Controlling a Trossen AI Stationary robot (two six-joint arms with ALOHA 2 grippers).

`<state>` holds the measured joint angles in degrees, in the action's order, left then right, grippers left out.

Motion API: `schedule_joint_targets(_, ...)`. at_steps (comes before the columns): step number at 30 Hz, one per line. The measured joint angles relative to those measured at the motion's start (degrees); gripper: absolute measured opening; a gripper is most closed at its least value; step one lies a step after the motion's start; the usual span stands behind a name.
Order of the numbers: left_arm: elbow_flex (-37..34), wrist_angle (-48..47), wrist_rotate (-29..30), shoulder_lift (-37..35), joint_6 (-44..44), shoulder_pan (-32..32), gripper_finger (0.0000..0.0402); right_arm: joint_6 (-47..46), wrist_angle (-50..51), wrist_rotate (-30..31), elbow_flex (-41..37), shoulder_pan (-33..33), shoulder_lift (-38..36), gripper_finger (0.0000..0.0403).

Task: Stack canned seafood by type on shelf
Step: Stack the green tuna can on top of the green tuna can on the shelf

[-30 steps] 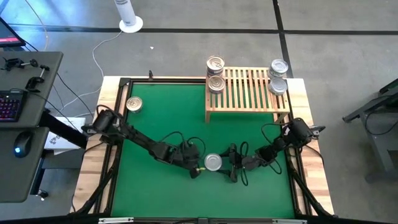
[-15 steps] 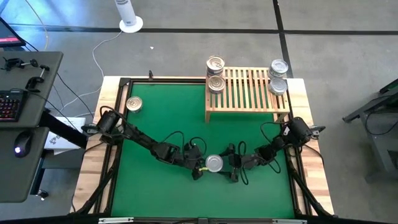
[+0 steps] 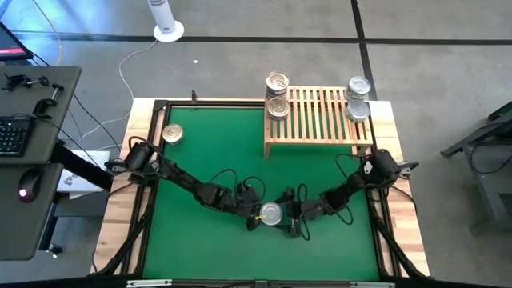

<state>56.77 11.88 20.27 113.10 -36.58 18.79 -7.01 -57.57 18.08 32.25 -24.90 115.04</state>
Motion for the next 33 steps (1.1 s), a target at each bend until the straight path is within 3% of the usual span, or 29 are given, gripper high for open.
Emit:
schedule_joint_targets(8,0.37,3.29,3.47,-0.08,0.47,-0.37,0.0,-3.14,-2.3,-0.51,1.35,0.17,-0.04,0.0394)
schedule_joint_targets(13,0.33,1.17,2.38,-1.04,1.7,-0.18,0.0,-3.63,-1.74,-0.83,1.27,0.1,-0.02,0.037)
schedule_joint_targets(18,0.33,-8.73,1.25,-3.94,0.53,0.29,0.0,-6.26,1.87,0.02,1.12,-0.88,-0.04,0.0364)
schedule_joint_targets(23,0.31,-20.41,5.74,-6.83,-2.21,1.24,0.0,-8.58,3.88,0.63,1.16,-2.93,-0.73,0.0362)
schedule_joint_targets(26,0.26,-24.48,7.74,-7.04,-4.08,1.37,0.0,-9.08,9.0,3.0,1.07,-4.36,-3.6,0.0362)
schedule_joint_targets(33,0.24,-24.37,8.97,-6.82,-4.71,1.49,0.0,-9.64,25.71,12.12,0.99,-7.27,-15.53,0.0361)
